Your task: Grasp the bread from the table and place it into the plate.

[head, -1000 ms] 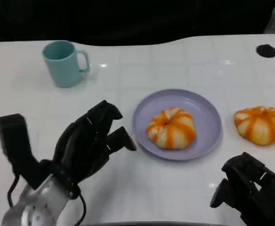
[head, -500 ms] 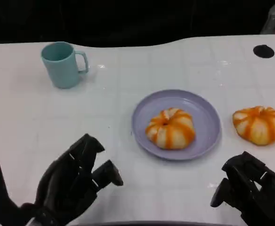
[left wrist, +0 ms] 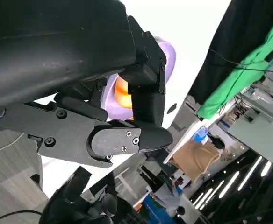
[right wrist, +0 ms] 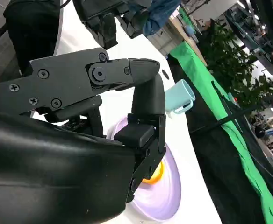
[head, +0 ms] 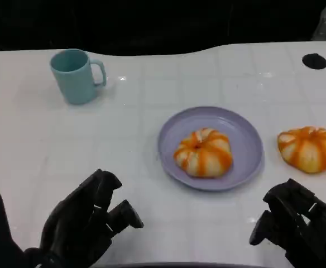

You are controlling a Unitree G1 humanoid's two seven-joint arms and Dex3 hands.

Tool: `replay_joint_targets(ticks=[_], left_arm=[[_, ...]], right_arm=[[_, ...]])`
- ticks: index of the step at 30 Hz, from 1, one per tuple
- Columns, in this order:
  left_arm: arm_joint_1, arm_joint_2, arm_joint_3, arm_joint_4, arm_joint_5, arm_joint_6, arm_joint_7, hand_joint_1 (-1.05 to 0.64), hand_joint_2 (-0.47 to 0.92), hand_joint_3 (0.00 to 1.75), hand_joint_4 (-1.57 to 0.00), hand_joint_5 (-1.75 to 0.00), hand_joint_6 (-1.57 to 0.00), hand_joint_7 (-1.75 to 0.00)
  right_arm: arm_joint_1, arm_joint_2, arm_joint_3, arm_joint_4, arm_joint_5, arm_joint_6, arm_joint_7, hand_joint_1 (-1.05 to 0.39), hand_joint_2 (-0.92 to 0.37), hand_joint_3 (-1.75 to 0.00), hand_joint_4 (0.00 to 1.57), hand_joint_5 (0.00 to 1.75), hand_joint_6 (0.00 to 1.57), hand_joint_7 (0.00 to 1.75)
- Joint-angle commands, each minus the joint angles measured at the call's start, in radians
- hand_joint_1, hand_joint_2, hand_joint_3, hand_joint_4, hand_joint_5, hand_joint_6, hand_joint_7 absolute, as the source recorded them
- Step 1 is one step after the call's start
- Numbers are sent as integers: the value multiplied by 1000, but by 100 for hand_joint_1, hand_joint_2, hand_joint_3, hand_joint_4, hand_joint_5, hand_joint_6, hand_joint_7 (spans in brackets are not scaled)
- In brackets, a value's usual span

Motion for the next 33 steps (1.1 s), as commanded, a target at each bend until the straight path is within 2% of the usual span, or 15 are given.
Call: replay_joint_targets(ticks=[1, 8, 14, 33], left_arm=[[4, 14, -3, 2, 9, -13, 5, -55, 92, 40, -70, -175, -49, -168], [8, 21, -28, 37, 44, -60, -19, -58, 92, 35, -71, -175, -53, -164], [27, 17, -29, 25, 37, -50, -1, -59, 92, 32, -72, -175, -53, -165], [19, 19, -33, 38, 42, -61, -11, -58, 92, 36, -72, -175, -52, -166]], right_arm=[[-5, -10, -14, -4, 13, -4, 4, -53, -92, -20, 61, 172, 56, 140], [-15, -14, -20, 7, 17, -5, 6, -55, -92, -17, 59, 173, 57, 140], [-12, -22, -17, 6, 8, -15, 11, -54, -92, -21, 59, 174, 56, 141], [-21, -20, -22, 18, 13, -14, 13, -53, -92, -20, 60, 172, 57, 140]])
